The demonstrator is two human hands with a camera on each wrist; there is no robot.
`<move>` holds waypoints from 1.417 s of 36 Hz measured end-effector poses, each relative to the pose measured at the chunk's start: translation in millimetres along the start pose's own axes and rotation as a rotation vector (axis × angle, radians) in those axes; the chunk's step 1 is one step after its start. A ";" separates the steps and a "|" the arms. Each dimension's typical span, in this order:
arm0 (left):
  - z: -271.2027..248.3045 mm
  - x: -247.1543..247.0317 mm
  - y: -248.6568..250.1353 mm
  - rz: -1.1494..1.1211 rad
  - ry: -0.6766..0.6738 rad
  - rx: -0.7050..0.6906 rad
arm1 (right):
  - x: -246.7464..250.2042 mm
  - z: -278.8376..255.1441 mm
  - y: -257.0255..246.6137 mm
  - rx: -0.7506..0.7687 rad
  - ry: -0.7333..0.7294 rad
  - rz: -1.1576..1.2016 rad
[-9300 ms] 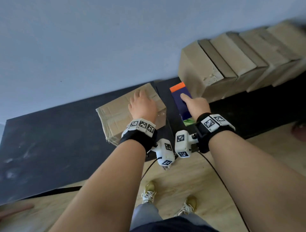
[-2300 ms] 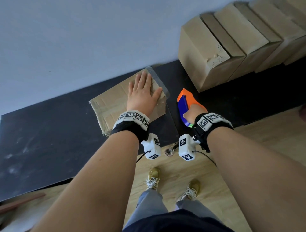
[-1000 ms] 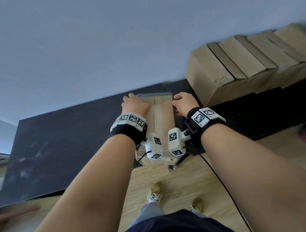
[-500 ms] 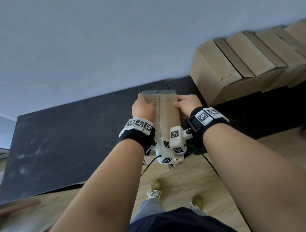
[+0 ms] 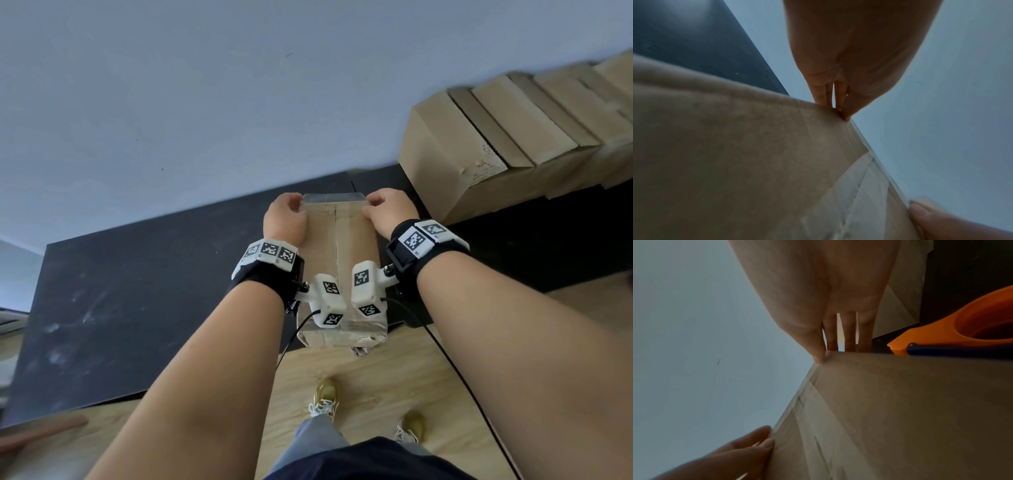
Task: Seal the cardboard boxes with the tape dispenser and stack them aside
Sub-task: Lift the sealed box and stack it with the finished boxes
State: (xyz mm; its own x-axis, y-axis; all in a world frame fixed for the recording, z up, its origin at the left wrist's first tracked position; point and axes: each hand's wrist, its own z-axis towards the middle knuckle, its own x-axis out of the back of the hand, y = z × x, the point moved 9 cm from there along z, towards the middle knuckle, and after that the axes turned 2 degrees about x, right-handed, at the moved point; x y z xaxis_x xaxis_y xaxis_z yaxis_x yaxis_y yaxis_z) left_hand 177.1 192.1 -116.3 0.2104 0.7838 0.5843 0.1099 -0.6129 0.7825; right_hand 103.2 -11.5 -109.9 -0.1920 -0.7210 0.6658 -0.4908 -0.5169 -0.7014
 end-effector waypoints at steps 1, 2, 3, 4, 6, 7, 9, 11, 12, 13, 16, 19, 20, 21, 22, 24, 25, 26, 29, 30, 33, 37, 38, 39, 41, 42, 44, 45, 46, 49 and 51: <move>1.1 -1.2 -0.1 -0.005 -0.011 -0.005 | -0.9 1.1 0.7 -0.001 0.006 -0.009; 2.1 -3.0 -0.3 -0.005 -0.030 -0.007 | -2.3 2.0 2.0 -0.007 0.009 -0.012; 3.3 -5.3 -0.3 0.002 -0.054 -0.011 | -3.7 2.6 3.0 -0.017 0.008 -0.006; 4.5 -7.7 0.4 0.013 -0.080 -0.016 | -5.3 3.3 4.1 -0.028 0.001 0.008; 7.1 -11.8 2.8 0.027 -0.132 -0.030 | -7.2 5.9 4.8 -0.044 -0.017 0.040; 8.8 -13.4 3.9 0.031 -0.156 -0.039 | -7.3 7.6 4.8 -0.050 -0.026 0.052; 11.8 -14.8 6.5 0.044 -0.195 -0.057 | -6.7 10.4 5.2 -0.064 -0.042 0.066; 13.7 -15.2 8.9 0.068 -0.222 -0.083 | -6.7 12.5 6.5 -0.073 -0.054 0.071; 14.4 -15.2 9.9 0.078 -0.229 -0.097 | -6.8 12.9 6.8 -0.076 -0.055 0.072; 15.2 -15.5 9.5 0.088 -0.228 -0.106 | -6.8 13.3 7.0 -0.078 -0.051 0.071; 16.0 -15.0 6.8 0.112 -0.183 -0.103 | -6.2 13.3 5.3 -0.066 -0.028 0.044; 12.7 -12.9 8.0 0.122 -0.114 -0.106 | -7.9 11.1 1.6 -0.021 -0.011 0.074; 10.9 -12.3 9.4 0.127 -0.092 -0.120 | -7.8 9.5 1.0 -0.008 -0.002 0.088; 8.9 -10.9 10.9 0.135 -0.067 -0.139 | -7.1 7.7 0.3 0.005 0.011 0.093; 7.0 -8.6 12.7 0.147 -0.034 -0.160 | -6.3 5.8 -0.8 0.019 0.022 0.089; 3.1 -2.6 16.7 0.179 0.044 -0.215 | -5.8 3.3 -2.4 0.045 0.041 0.077; 0.7 -0.6 20.1 0.197 0.076 -0.256 | -6.1 2.6 -3.3 0.058 0.048 0.071; -1.2 0.4 23.8 0.213 0.095 -0.301 | -6.7 1.9 -4.4 0.073 0.053 0.059; -1.1 -4.8 29.4 0.242 0.066 -0.387 | -12.0 2.5 -6.7 0.116 0.043 0.012; 0.3 -8.2 28.9 0.254 0.035 -0.391 | -13.8 3.1 -6.6 0.122 0.034 0.003; 5.7 -19.2 23.4 0.299 -0.069 -0.359 | -15.5 6.6 -3.4 0.115 0.020 0.002; 8.1 -24.9 16.1 0.302 -0.125 -0.273 | -16.9 10.3 1.5 0.076 -0.016 0.018; 8.1 -26.6 14.9 0.296 -0.143 -0.247 | -17.4 10.4 2.3 0.065 -0.025 0.027; 8.4 -28.3 13.8 0.284 -0.163 -0.220 | -17.9 10.9 3.1 0.056 -0.030 0.041; 8.5 -32.2 11.3 0.261 -0.204 -0.176 | -18.6 11.4 4.4 0.035 -0.039 0.076; 8.5 -34.5 9.7 0.263 -0.222 -0.161 | -19.1 11.6 5.3 0.024 -0.047 0.096; 7.9 -39.4 5.6 0.274 -0.252 -0.144 | -20.6 12.2 6.6 0.018 -0.064 0.122; 7.2 -41.2 4.0 0.262 -0.260 -0.135 | -21.4 12.5 6.2 0.027 -0.075 0.115; 6.2 -42.4 2.7 0.238 -0.264 -0.125 | -21.8 12.2 5.2 0.040 -0.088 0.098; 4.1 -44.4 1.8 0.189 -0.251 -0.108 | -21.5 13.9 5.4 0.063 -0.100 0.074; 3.4 -44.6 3.0 0.191 -0.237 -0.099 | -21.6 15.2 5.0 0.075 -0.097 0.057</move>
State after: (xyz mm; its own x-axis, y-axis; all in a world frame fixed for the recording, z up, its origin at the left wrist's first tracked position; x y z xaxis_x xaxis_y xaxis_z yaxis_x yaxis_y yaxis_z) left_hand 171.3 155.0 -140.7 0.4396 0.6031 0.6656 -0.0461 -0.7249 0.6873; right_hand 117.9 -5.6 -131.7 -0.1330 -0.7898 0.5988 -0.4154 -0.5041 -0.7572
